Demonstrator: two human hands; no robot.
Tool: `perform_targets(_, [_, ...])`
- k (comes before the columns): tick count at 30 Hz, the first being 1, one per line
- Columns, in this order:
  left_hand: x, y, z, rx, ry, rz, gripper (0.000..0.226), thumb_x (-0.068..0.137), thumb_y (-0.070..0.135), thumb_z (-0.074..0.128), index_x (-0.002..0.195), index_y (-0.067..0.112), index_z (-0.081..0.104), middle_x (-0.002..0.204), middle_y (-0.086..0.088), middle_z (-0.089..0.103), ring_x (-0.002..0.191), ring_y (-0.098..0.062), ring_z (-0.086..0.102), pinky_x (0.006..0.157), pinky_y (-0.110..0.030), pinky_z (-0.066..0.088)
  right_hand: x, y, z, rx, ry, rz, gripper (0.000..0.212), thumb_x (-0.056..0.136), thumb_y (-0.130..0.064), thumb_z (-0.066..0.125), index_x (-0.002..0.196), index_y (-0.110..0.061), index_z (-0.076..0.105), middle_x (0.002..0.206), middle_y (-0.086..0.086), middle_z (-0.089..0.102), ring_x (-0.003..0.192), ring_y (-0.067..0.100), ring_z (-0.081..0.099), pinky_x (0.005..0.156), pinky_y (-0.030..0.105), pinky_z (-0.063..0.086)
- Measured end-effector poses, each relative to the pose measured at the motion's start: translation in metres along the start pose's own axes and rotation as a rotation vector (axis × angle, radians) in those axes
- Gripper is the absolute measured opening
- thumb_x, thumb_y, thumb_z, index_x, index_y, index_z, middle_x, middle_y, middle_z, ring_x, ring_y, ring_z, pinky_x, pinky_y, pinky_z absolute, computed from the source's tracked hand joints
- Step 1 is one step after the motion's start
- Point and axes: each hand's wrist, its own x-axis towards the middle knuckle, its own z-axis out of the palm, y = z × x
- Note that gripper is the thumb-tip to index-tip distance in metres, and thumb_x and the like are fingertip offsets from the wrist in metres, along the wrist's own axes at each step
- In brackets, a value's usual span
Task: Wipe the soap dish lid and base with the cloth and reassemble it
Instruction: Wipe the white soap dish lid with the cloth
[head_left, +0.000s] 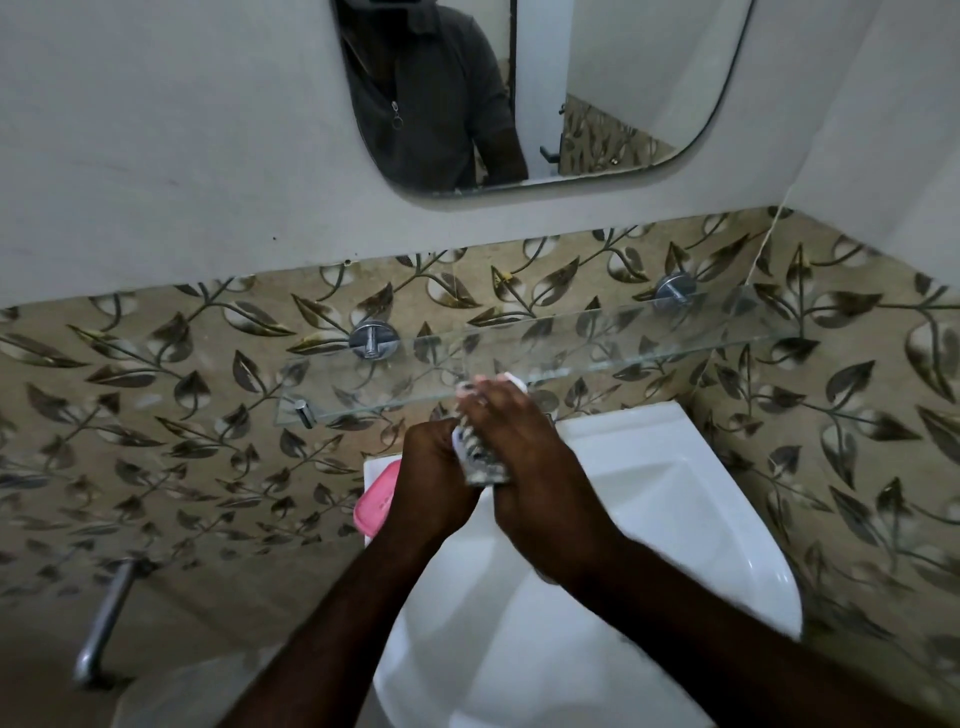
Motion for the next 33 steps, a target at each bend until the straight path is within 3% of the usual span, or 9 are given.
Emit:
perform_targets(3, [-0.001, -0.003, -0.003, -0.032, -0.007, 0.012, 0.024, 0.074, 0.003, 0.062, 0.058, 0.021, 0.061, 0.053, 0.014, 0.059, 0.056, 0.005, 0.049, 0.050, -0.016, 0.039, 0.002, 0.010, -0.001, -0.003, -0.035, -0.104, 0.066, 0.073, 0.010, 0.044, 0.136, -0.006, 0.052, 0.144, 0.011, 0.048, 0.139, 0.025, 0.036, 0.119, 0.035, 0.023])
perform_targets(8, [-0.009, -0.004, 0.000, -0.055, 0.040, -0.108, 0.035, 0.070, 0.025, 0.072, 0.076, -0.009, 0.064, 0.067, 0.000, 0.053, 0.063, -0.012, 0.045, 0.059, -0.033, 0.040, 0.011, 0.038, -0.010, 0.290, -0.041, 0.174, 0.067, 0.070, 0.007, 0.046, 0.132, -0.015, 0.056, 0.139, -0.003, 0.051, 0.132, 0.009, 0.044, 0.114, 0.027, 0.032])
perform_targets(11, [-0.013, 0.008, -0.004, -0.180, 0.092, -0.166, 0.020, 0.071, 0.016, 0.080, 0.086, 0.004, 0.074, 0.081, -0.005, 0.071, 0.073, -0.018, 0.063, 0.068, -0.045, 0.055, 0.012, 0.042, -0.021, 0.721, -0.085, 0.469, 0.048, 0.088, 0.003, 0.054, 0.131, -0.017, 0.057, 0.134, 0.004, 0.060, 0.124, 0.012, 0.055, 0.108, 0.032, 0.043])
perform_targets(14, [-0.015, 0.022, -0.006, -0.409, 0.077, -0.166, 0.030, 0.070, 0.002, 0.080, 0.096, 0.018, 0.078, 0.097, -0.005, 0.077, 0.090, -0.020, 0.072, 0.081, -0.033, 0.057, 0.006, 0.045, -0.026, 1.213, -0.123, 0.649, 0.034, 0.093, -0.013, 0.060, 0.125, -0.001, 0.058, 0.121, 0.023, 0.065, 0.106, 0.034, 0.064, 0.093, 0.045, 0.053])
perform_targets(16, [-0.015, 0.023, -0.005, -0.496, 0.023, -0.187, 0.038, 0.067, 0.008, 0.081, 0.103, 0.019, 0.076, 0.106, -0.009, 0.075, 0.100, -0.026, 0.070, 0.087, -0.035, 0.056, 0.000, 0.045, -0.024, 1.273, -0.116, 0.662, 0.042, 0.088, -0.023, 0.067, 0.119, 0.004, 0.058, 0.109, 0.027, 0.067, 0.090, 0.034, 0.067, 0.081, 0.044, 0.057])
perform_targets(20, [-0.007, 0.010, -0.022, -0.570, -0.166, -0.343, 0.055, 0.060, 0.015, 0.082, 0.114, 0.009, 0.069, 0.112, -0.018, 0.071, 0.103, -0.032, 0.066, 0.094, -0.043, 0.051, 0.004, 0.051, -0.037, 1.024, -0.109, 0.564, 0.048, 0.083, -0.014, 0.070, 0.125, 0.002, 0.054, 0.113, 0.022, 0.067, 0.099, 0.026, 0.066, 0.087, 0.037, 0.056])
perform_targets(25, [0.002, 0.012, -0.021, -0.087, -0.297, -0.263, 0.036, 0.065, 0.019, 0.080, 0.100, 0.014, 0.072, 0.097, -0.012, 0.076, 0.084, -0.021, 0.070, 0.082, -0.047, 0.056, 0.014, 0.042, -0.055, 0.817, -0.277, 0.513, 0.047, 0.079, -0.009, 0.073, 0.122, -0.008, 0.057, 0.112, 0.010, 0.069, 0.102, 0.021, 0.067, 0.089, 0.034, 0.055])
perform_targets(31, [0.002, 0.019, -0.008, 0.212, -0.243, -0.077, 0.014, 0.077, 0.012, 0.074, 0.084, 0.003, 0.066, 0.079, -0.015, 0.071, 0.065, -0.003, 0.054, 0.062, -0.024, 0.042, 0.006, 0.014, -0.042, 0.113, -0.098, 0.271, 0.073, 0.073, 0.019, 0.048, 0.137, -0.016, 0.053, 0.141, 0.000, 0.051, 0.133, 0.017, 0.046, 0.112, 0.019, 0.031])
perform_targets(33, [0.001, 0.023, -0.006, 0.222, -0.248, 0.024, 0.008, 0.076, 0.004, 0.073, 0.080, 0.006, 0.067, 0.078, -0.005, 0.071, 0.065, 0.011, 0.058, 0.062, -0.015, 0.045, -0.001, -0.003, -0.027, -0.066, -0.072, 0.119, 0.077, 0.064, 0.015, 0.044, 0.134, -0.014, 0.056, 0.144, 0.008, 0.049, 0.138, 0.026, 0.039, 0.115, 0.032, 0.028])
